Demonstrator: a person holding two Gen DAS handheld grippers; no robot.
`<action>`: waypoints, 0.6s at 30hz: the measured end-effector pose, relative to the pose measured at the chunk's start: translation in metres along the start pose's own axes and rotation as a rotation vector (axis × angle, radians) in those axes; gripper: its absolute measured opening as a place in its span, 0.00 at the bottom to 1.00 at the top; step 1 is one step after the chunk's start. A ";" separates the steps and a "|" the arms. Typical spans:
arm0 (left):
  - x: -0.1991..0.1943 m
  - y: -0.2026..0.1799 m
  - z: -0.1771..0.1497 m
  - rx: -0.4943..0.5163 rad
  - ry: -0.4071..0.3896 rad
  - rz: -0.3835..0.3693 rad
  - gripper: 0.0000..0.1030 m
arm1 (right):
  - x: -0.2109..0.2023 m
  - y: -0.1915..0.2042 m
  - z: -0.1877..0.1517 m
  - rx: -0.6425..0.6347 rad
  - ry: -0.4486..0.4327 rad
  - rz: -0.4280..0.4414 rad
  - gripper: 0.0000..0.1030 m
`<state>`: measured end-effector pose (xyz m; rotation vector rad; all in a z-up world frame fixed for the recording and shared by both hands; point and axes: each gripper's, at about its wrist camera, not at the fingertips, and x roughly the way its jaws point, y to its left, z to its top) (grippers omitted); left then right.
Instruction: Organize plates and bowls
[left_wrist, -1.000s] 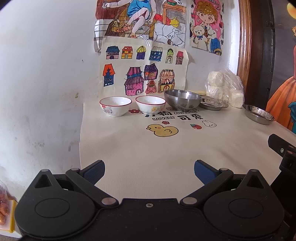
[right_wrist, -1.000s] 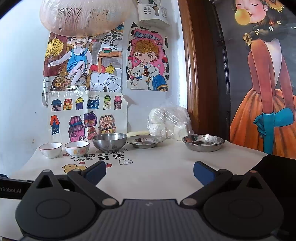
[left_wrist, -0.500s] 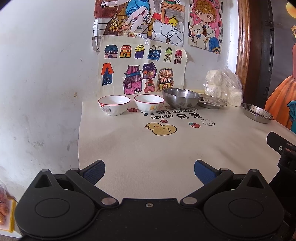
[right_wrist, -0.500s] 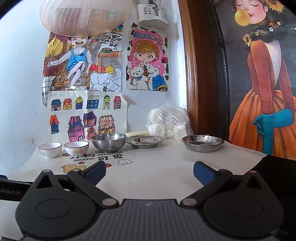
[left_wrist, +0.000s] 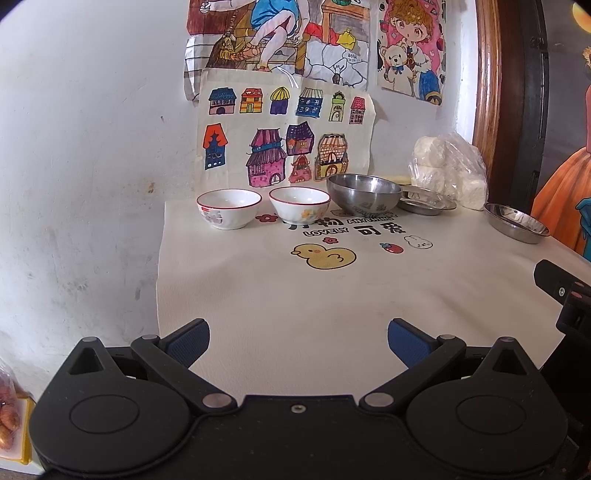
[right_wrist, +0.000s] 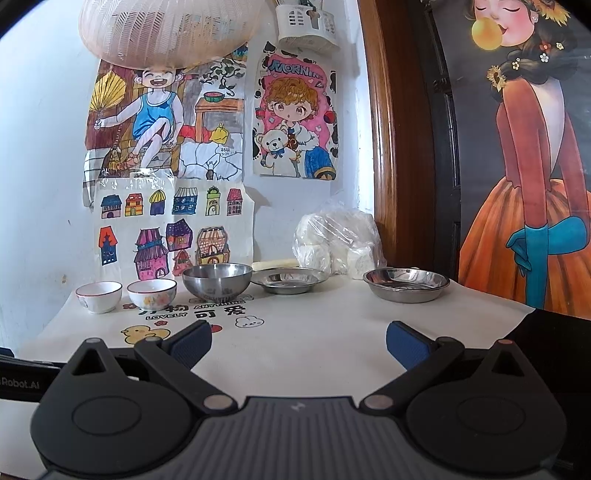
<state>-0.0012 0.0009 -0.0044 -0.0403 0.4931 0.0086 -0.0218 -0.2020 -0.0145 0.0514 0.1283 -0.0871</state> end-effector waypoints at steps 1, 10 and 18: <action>0.001 0.001 0.001 0.002 0.003 0.001 0.99 | 0.000 0.000 0.000 0.000 0.000 0.000 1.00; 0.011 0.003 0.004 0.007 0.024 0.001 0.99 | 0.014 -0.002 0.001 0.000 0.022 0.010 1.00; 0.016 0.004 0.006 0.008 0.028 0.005 0.99 | 0.022 -0.006 0.001 0.008 0.032 0.008 1.00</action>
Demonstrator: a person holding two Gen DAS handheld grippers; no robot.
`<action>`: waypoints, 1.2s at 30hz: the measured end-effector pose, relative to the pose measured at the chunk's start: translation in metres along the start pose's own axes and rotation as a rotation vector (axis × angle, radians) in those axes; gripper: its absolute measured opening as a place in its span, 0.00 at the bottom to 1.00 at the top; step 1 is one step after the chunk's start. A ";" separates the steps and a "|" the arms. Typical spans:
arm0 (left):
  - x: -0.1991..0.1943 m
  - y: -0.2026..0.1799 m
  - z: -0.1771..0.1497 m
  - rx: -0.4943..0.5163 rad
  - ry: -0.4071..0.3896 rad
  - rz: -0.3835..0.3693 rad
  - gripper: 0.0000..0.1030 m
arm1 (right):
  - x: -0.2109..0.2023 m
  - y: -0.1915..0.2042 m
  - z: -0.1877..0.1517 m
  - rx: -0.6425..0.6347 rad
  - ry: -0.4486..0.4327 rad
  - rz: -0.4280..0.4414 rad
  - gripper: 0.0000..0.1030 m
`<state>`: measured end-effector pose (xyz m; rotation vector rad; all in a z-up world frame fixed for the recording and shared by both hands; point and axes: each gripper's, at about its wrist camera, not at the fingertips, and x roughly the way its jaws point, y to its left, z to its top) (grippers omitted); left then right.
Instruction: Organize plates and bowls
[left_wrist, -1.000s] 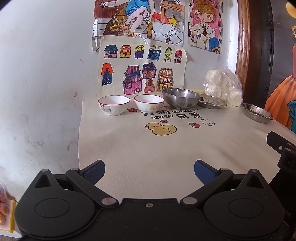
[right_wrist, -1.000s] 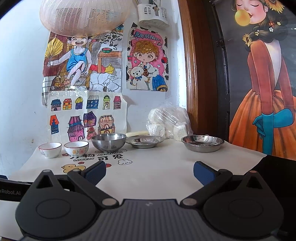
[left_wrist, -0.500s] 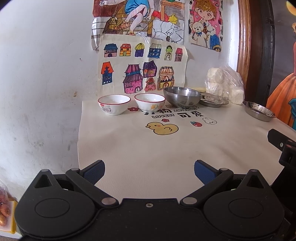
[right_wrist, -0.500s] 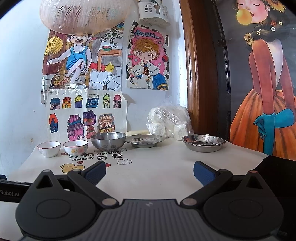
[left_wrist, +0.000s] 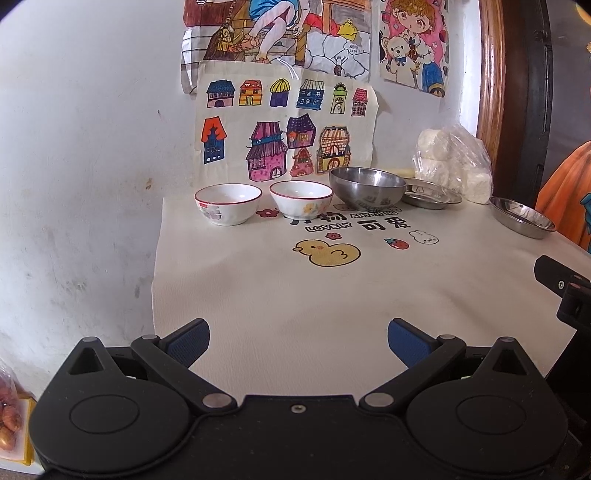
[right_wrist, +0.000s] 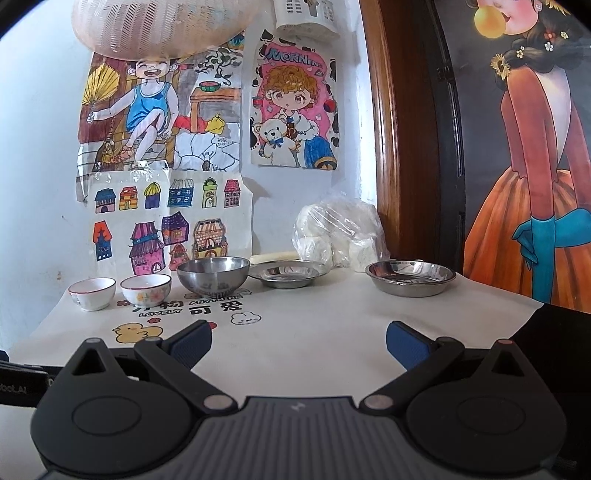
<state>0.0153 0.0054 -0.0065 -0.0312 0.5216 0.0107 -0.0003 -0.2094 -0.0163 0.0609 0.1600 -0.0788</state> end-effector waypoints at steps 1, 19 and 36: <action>0.000 0.000 0.000 -0.001 0.000 0.001 0.99 | 0.001 0.000 0.000 0.001 0.001 0.000 1.00; 0.004 -0.002 0.003 0.014 -0.015 0.001 0.99 | 0.008 -0.005 -0.001 0.002 0.016 0.000 1.00; 0.051 0.038 0.059 0.026 -0.043 0.071 0.99 | 0.063 -0.001 0.036 -0.086 0.115 0.176 1.00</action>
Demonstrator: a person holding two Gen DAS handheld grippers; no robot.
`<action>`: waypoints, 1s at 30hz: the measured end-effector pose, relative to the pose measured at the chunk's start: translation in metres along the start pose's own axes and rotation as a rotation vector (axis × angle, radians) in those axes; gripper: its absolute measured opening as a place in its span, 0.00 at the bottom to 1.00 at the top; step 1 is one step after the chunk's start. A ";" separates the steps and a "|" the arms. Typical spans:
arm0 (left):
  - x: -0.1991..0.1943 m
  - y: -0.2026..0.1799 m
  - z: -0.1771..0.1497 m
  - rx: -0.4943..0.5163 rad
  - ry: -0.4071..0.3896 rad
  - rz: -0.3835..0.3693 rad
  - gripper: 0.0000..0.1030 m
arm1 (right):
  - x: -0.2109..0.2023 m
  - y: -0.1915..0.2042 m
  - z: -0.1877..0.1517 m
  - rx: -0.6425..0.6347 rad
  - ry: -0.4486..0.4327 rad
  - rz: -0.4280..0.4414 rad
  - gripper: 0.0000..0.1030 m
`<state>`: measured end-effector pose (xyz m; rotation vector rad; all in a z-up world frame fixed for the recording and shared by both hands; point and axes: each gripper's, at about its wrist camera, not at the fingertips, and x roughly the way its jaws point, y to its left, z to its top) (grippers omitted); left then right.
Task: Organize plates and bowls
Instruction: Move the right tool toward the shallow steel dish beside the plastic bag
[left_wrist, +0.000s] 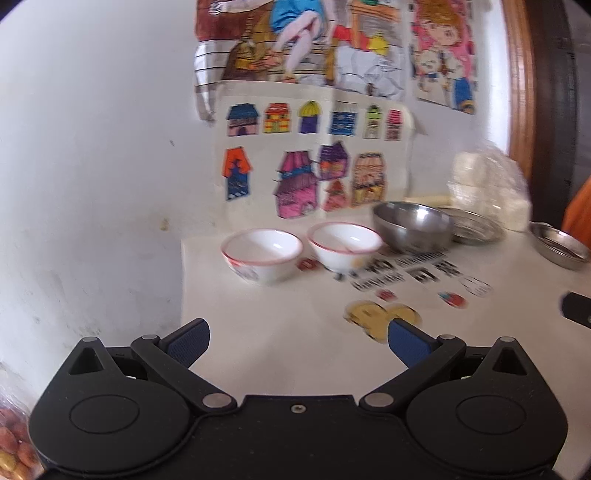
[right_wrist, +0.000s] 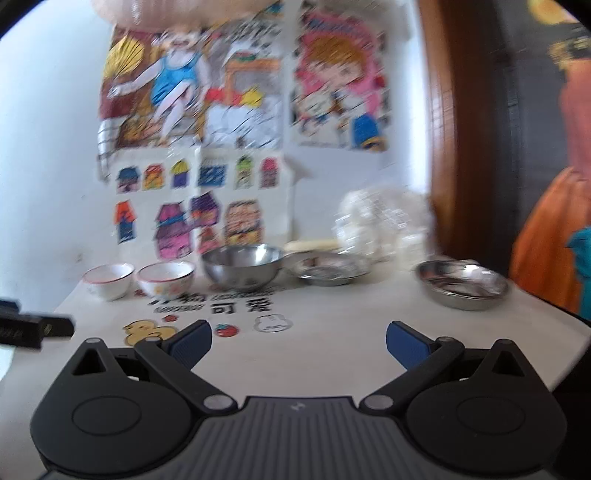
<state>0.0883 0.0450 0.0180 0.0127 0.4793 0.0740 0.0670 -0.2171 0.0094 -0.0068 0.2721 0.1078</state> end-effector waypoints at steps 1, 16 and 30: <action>0.006 0.004 0.005 -0.001 0.000 0.009 0.99 | 0.005 -0.002 0.006 -0.013 0.017 0.022 1.00; 0.075 -0.021 0.081 0.062 -0.030 -0.034 0.99 | 0.101 -0.026 0.071 -0.121 0.076 0.111 1.00; 0.112 -0.104 0.084 0.084 0.031 -0.218 0.99 | 0.113 -0.103 0.046 -0.052 0.136 0.016 1.00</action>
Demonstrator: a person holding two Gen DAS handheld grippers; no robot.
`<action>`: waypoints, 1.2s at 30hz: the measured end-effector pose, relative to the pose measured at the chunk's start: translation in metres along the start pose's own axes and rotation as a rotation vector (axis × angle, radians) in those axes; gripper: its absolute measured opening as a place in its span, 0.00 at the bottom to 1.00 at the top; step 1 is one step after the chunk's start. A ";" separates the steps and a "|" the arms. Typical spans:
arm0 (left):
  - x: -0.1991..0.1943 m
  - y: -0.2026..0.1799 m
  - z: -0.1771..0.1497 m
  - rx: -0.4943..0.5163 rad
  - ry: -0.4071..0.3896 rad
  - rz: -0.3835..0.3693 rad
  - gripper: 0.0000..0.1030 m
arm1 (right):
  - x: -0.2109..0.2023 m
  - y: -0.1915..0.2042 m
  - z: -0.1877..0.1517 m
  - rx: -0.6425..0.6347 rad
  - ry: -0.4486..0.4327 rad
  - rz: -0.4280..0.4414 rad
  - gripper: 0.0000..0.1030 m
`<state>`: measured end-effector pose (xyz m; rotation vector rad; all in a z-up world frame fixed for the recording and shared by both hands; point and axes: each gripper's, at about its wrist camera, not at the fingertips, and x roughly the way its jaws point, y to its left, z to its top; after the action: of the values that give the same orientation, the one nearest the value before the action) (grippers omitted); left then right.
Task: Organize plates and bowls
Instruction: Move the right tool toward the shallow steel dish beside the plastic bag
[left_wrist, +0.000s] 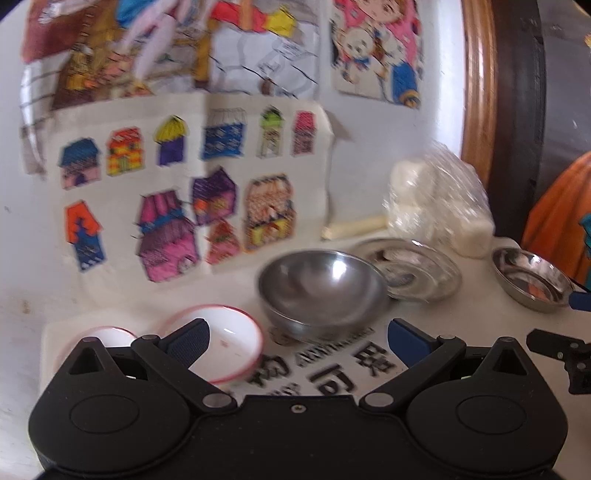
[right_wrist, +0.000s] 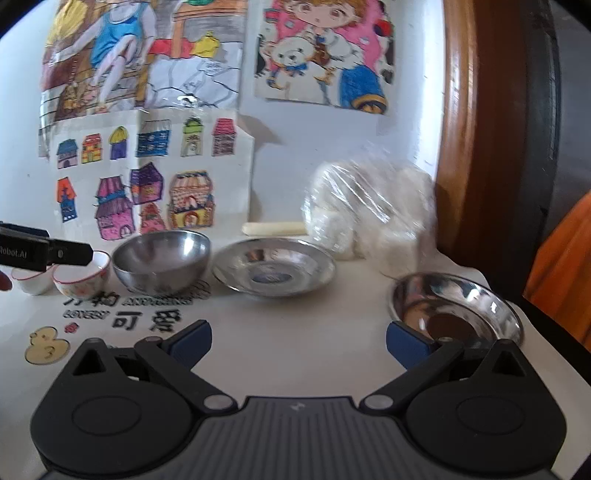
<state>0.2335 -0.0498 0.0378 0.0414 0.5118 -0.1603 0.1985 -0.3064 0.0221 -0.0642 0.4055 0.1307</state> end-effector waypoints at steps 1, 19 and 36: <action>0.002 -0.004 -0.003 0.002 0.011 -0.009 0.99 | 0.000 -0.003 -0.002 0.004 0.003 -0.004 1.00; 0.019 -0.043 -0.026 0.032 0.097 -0.045 0.99 | -0.011 -0.026 -0.035 0.029 0.030 0.019 1.00; 0.038 -0.094 -0.034 0.092 0.107 -0.107 0.99 | -0.027 -0.062 -0.060 0.047 -0.003 0.019 1.00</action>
<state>0.2343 -0.1456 -0.0098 0.1130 0.6135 -0.2874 0.1593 -0.3761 -0.0199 -0.0139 0.4059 0.1396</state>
